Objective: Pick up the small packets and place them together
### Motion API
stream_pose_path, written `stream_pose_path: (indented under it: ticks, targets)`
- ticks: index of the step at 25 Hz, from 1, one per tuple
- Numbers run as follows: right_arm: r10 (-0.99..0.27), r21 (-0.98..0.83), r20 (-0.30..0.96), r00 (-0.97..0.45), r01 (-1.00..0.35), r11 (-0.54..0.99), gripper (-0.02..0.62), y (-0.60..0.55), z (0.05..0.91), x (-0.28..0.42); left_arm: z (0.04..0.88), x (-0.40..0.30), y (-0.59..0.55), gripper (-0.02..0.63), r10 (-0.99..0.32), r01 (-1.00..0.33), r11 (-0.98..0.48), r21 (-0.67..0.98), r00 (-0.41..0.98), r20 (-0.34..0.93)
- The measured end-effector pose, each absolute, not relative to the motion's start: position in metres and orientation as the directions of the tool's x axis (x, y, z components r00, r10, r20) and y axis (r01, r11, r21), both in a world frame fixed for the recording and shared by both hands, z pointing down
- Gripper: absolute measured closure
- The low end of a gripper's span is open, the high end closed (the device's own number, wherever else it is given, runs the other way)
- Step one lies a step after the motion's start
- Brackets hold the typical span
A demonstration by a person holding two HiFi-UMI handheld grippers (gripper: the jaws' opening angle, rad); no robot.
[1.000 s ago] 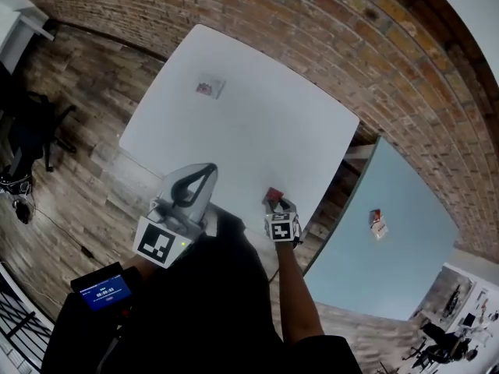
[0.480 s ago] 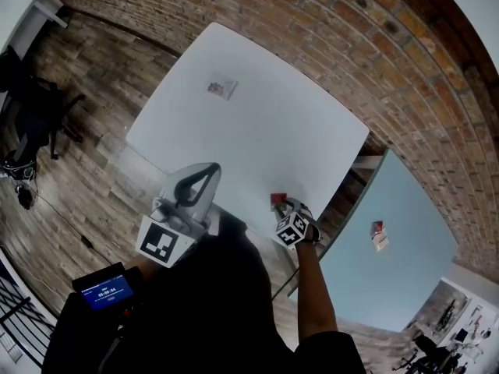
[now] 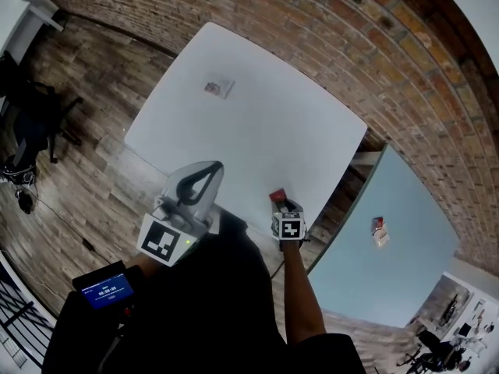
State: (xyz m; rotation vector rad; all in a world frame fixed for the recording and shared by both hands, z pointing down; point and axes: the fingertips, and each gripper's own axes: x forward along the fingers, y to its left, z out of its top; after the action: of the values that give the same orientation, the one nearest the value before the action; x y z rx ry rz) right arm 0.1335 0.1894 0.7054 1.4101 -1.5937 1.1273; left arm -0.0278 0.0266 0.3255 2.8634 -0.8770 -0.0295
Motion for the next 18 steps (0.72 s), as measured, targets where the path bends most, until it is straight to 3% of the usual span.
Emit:
stream_pose_path:
  ticks: [3, 5, 11, 14, 18]
  targets:
    - [-0.341, -0.122, 0.934, -0.107, -0.992, -0.023, 0.439, 0.196, 0.716, 0.136, 0.326, -0.032, 0.027, 0.606, -0.560, -0.558, -0.817, 0.144, 0.828, 0.033]
    - [-0.333, -0.114, 0.936, -0.116, -0.993, 0.025, 0.439, 0.196, 0.716, 0.134, 0.326, -0.034, 0.027, 0.606, -0.563, -0.561, -0.815, 0.145, 0.826, 0.031]
    - [-0.238, -0.053, 0.953, -0.185, -0.880, 0.472, 0.439, 0.202, 0.718, 0.131, 0.327, -0.037, 0.029, 0.606, -0.566, -0.563, -0.811, 0.155, 0.824, 0.028]
    - [-0.263, 0.050, 0.953, -0.151, -0.777, 0.627, 0.426, 0.194, 0.709, 0.139, 0.326, -0.036, 0.032, 0.606, -0.558, -0.556, -0.819, 0.137, 0.829, 0.029]
    - [-0.364, 0.085, 0.917, -0.161, -0.815, 0.574, 0.457, 0.178, 0.687, 0.136, 0.327, -0.033, 0.035, 0.606, -0.545, -0.544, -0.828, 0.137, 0.838, 0.037]
